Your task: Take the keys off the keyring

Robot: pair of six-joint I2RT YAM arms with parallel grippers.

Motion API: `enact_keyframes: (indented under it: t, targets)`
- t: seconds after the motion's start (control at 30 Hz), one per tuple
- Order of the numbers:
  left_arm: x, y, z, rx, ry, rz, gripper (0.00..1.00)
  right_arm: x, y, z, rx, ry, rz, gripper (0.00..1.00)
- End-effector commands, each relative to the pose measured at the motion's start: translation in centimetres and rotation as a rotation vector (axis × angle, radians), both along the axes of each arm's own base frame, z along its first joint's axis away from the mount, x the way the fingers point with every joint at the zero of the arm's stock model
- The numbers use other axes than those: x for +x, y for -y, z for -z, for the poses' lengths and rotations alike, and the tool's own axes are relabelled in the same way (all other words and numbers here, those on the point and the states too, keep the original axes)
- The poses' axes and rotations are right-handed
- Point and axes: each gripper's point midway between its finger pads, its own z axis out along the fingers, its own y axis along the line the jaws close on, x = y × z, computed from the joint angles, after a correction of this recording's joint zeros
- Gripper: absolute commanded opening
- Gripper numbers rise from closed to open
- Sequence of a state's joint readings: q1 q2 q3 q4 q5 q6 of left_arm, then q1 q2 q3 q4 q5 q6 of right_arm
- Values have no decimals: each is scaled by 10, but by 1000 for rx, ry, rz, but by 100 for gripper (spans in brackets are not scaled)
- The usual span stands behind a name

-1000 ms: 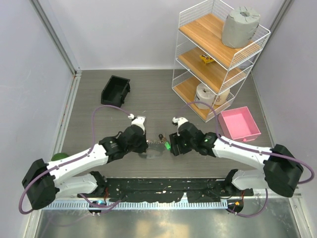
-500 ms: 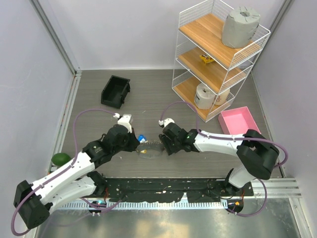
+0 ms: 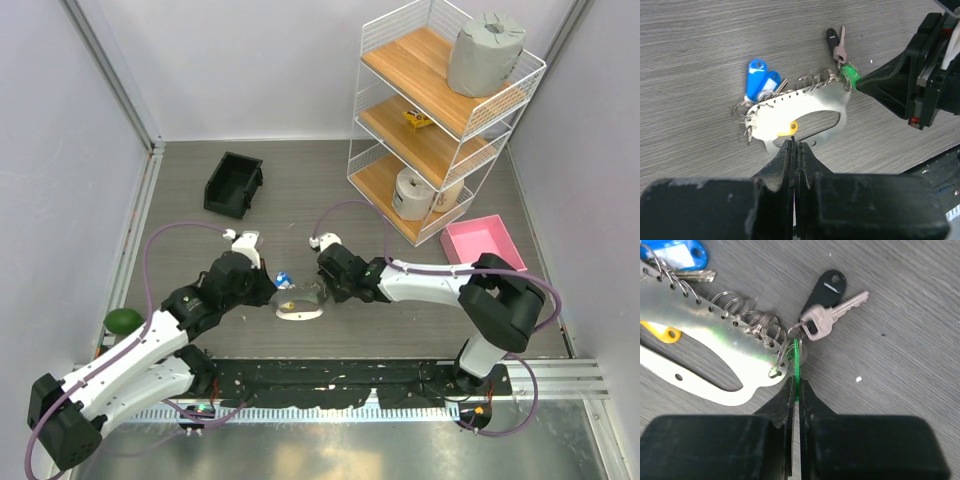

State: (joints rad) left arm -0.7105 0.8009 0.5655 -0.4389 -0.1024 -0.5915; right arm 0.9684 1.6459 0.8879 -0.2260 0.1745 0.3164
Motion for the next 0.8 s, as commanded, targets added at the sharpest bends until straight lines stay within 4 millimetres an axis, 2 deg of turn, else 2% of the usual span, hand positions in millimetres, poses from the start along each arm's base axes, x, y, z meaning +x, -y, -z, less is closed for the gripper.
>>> enact_keyframes:
  t: [0.0,0.03,0.07,0.1,0.17,0.33,0.37,0.47,0.77]
  targets:
    - [0,3,-3,-17,12,29,5,-15,10,22,-47,-46,-10,5]
    - [-1,6,-1,-22,6,40,5,-14,7,8,-21,-6,-14,5]
    - [-2,9,1,-30,0,50,5,-16,10,6,-19,5,-13,5]
    - [-2,12,1,-45,-4,58,5,-16,8,-10,18,32,-14,5]
    - [-4,23,1,-83,-12,101,5,-20,6,-29,66,38,-34,5]
    - [-11,48,-6,-172,0,228,8,-38,-8,-73,190,-7,-108,5]
    - [-13,51,-9,-187,6,252,10,-41,-7,-75,190,-19,-113,6]
    - [-15,56,-15,-207,35,299,18,-41,-12,-97,215,-14,-123,5]
    - [-16,56,-60,-273,312,390,35,-37,-20,-156,264,41,-156,6]
